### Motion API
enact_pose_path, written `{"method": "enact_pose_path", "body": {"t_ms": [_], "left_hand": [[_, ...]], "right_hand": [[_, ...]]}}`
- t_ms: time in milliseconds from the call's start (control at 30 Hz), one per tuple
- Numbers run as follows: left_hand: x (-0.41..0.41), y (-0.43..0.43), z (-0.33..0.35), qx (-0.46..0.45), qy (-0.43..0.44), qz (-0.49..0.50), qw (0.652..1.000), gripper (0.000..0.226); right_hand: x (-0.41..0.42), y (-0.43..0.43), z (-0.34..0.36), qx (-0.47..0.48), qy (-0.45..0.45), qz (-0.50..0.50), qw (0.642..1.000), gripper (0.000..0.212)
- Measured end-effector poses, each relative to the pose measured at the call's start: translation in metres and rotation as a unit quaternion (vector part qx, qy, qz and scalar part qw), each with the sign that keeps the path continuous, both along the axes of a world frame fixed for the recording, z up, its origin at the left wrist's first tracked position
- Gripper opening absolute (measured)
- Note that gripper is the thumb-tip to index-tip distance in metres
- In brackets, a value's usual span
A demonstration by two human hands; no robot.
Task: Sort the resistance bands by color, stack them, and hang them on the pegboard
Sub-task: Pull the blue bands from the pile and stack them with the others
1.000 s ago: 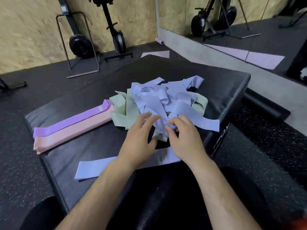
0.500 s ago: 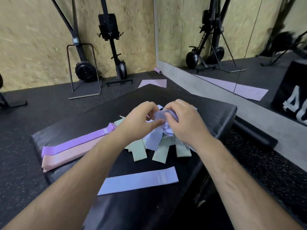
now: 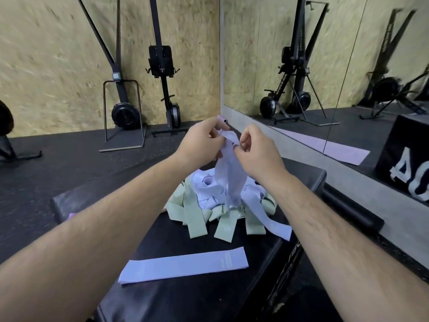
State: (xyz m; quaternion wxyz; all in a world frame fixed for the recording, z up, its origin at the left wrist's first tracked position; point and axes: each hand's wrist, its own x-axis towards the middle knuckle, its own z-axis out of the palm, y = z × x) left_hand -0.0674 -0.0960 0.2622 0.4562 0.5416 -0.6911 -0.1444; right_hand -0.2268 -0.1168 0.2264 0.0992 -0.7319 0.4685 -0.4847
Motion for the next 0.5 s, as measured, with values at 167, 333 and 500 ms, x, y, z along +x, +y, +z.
{"method": "enact_pose_path", "body": {"t_ms": [167,333,500], "left_hand": [[0.005,0.01,0.018,-0.019,0.067,0.009,0.998,0.028],[0.01,0.019,0.017,-0.013,0.117,0.002,0.993,0.029],[0.012,0.024,0.019,-0.006,0.169,-0.015,0.986,0.024]], "right_hand": [[-0.003,-0.008,-0.014,0.118,-0.006,0.021,0.993,0.02],[0.005,-0.008,-0.046,0.185,-0.026,0.049,0.981,0.011],[0.027,0.0,-0.063,0.24,-0.074,0.054,0.967,0.021]]}}
